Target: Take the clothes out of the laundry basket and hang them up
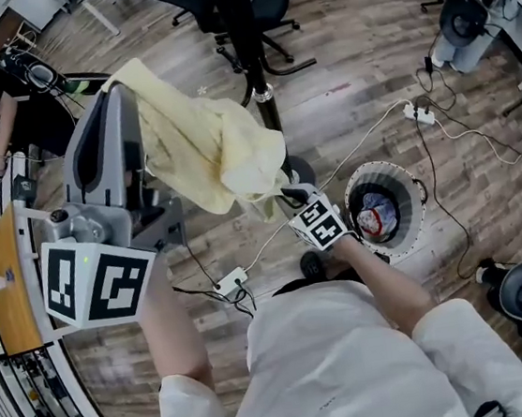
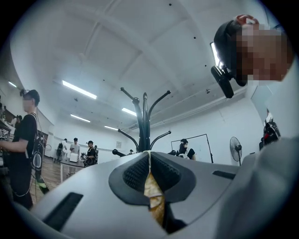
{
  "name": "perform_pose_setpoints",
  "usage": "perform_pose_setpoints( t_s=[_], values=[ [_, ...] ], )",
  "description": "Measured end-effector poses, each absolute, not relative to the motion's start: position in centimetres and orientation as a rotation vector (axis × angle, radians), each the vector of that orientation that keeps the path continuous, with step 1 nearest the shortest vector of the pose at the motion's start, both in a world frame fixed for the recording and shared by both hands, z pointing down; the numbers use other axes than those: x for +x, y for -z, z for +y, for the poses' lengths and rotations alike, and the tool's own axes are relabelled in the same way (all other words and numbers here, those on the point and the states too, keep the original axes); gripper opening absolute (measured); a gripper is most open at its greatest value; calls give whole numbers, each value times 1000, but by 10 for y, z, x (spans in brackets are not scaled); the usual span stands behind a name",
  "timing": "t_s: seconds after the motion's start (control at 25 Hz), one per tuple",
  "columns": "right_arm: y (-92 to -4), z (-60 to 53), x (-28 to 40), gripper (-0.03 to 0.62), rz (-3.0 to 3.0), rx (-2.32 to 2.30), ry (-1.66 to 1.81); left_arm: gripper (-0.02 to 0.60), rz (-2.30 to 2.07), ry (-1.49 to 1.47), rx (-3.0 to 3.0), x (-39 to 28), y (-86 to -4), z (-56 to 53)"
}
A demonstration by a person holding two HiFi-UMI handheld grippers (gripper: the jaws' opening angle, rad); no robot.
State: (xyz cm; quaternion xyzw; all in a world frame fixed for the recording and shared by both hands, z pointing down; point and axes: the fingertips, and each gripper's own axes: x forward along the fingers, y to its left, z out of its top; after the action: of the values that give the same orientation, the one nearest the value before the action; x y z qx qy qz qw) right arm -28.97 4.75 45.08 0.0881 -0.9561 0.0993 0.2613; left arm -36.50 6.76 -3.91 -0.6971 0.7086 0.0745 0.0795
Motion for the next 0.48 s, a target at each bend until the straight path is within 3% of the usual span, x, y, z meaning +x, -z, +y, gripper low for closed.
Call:
perform_pose_setpoints(
  t_s=[0.48],
  values=[
    [-386,4,-248,25,-2633,365,-245,28,2344,-252,-1888,-457,4,119]
  ],
)
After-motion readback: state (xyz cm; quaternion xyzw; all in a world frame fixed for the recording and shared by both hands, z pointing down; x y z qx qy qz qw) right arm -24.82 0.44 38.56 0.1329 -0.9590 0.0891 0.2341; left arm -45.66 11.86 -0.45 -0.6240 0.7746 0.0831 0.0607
